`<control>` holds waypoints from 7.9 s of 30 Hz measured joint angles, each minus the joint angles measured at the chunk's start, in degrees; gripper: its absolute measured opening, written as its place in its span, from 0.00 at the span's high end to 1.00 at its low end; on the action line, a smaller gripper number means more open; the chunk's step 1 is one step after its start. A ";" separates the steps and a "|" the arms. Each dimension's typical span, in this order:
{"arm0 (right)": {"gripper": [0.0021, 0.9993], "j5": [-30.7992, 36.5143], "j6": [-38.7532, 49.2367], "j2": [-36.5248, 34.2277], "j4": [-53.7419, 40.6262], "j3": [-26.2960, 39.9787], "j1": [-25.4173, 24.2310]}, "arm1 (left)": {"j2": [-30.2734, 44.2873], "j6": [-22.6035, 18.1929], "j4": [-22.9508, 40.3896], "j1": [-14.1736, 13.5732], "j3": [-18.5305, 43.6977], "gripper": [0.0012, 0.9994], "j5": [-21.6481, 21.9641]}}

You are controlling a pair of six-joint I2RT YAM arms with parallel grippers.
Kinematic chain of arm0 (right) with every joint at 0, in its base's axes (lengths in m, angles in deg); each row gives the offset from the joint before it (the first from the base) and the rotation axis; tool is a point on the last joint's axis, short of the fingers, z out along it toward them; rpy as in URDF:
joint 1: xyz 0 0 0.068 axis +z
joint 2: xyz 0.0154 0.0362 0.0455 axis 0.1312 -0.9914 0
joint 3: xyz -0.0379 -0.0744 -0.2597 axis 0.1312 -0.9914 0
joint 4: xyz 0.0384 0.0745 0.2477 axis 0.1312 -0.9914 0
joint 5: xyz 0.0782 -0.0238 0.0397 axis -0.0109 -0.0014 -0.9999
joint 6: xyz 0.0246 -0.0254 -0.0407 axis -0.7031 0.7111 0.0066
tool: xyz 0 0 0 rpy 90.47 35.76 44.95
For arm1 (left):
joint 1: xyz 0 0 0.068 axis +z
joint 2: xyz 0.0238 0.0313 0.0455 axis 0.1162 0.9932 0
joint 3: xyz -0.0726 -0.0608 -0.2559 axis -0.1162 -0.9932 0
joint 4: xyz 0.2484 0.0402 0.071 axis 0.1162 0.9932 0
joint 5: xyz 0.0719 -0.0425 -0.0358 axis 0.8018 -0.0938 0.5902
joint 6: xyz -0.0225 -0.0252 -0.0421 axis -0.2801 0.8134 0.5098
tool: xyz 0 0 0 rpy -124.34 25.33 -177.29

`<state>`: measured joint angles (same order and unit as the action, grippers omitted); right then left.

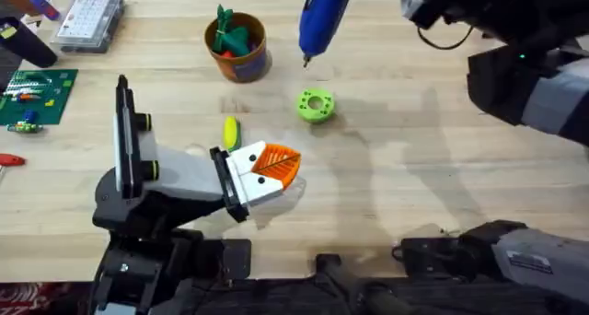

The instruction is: Pick up the gripper from the table and insert it into the empty holder that is missing its gripper. Then pick up a screw, insert it into the mounting hole, and use the screwdriver to tighten it. Finally, clean up the table by picking up the vegetable and placing it into the bucket.

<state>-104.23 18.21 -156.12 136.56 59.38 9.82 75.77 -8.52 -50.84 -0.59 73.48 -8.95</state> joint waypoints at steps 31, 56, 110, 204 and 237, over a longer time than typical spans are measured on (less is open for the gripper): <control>0.98 -19.43 0.83 -5.04 -0.12 16.85 15.80 | 0.00 0.00 0.00 0.00 0.00 1.00 -0.01; 0.98 -18.46 6.99 -5.04 -6.33 16.94 19.17 | 0.00 0.00 0.00 0.00 0.00 1.00 -0.01; 0.98 -16.90 10.57 -6.09 -4.86 12.17 21.16 | 0.00 0.00 0.00 0.00 0.00 1.00 -0.04; 0.98 -16.32 11.76 -10.07 -1.62 6.12 22.21 | 0.00 0.00 0.00 0.00 0.00 1.00 -0.04; 0.98 -15.74 12.60 -10.07 -2.24 6.12 22.60 | 0.00 0.00 0.00 0.00 0.00 1.00 -0.04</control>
<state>-119.97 30.81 -166.18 134.32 65.50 32.43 75.77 -8.52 -50.84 -0.59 73.48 -9.00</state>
